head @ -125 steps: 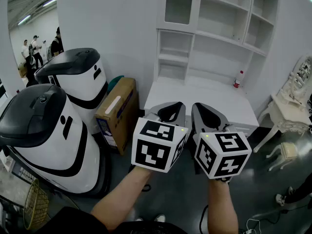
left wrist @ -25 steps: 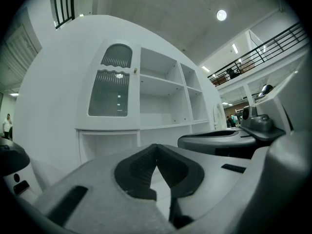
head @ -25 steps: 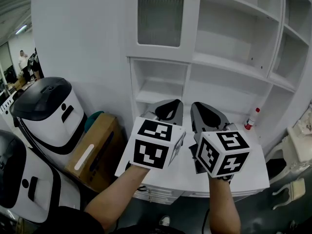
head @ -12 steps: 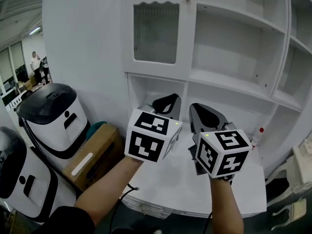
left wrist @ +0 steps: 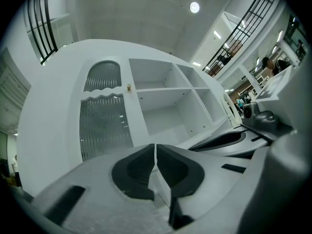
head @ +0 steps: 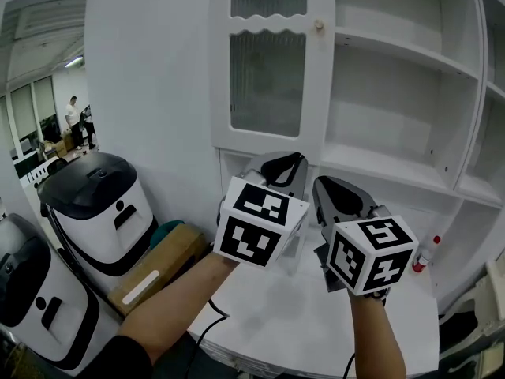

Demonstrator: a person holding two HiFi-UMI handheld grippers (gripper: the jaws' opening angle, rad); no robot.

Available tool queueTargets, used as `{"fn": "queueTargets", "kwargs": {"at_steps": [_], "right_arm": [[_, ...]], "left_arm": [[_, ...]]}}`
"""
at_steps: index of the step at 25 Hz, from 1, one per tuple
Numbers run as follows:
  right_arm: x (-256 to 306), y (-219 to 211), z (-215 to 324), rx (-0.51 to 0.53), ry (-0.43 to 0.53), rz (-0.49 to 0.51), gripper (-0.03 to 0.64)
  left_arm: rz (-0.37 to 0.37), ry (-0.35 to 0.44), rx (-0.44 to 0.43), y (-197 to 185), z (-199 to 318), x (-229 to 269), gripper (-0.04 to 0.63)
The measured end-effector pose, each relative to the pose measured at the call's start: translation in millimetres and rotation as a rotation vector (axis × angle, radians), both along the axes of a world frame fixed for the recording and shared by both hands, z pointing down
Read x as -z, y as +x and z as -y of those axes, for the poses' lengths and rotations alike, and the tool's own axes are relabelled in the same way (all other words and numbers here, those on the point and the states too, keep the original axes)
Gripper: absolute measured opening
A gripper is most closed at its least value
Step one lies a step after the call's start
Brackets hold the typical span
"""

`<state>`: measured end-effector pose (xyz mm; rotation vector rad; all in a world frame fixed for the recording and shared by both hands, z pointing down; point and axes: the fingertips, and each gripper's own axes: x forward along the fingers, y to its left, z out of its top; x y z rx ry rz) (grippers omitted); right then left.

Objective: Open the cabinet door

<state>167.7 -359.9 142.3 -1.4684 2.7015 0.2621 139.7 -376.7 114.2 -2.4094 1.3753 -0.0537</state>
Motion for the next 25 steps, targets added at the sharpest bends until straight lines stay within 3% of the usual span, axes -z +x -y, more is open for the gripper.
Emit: {"fn": "queueTargets", "kwargs": {"at_steps": [10, 19, 25], "right_arm": [[31, -5, 45, 0.002, 0.039, 0.01, 0.021], [47, -12, 71, 0.005, 0.051, 0.015, 0.021], [55, -11, 83, -0.016, 0.058, 0.007, 0.021]], "left_arm": [[0.036, 0.12, -0.014, -4, 46, 55, 0.008], [0.085, 0.213, -0.032, 3, 75, 99, 0.046], [0.08, 0.262, -0.067, 7, 85, 133, 0.074]]}}
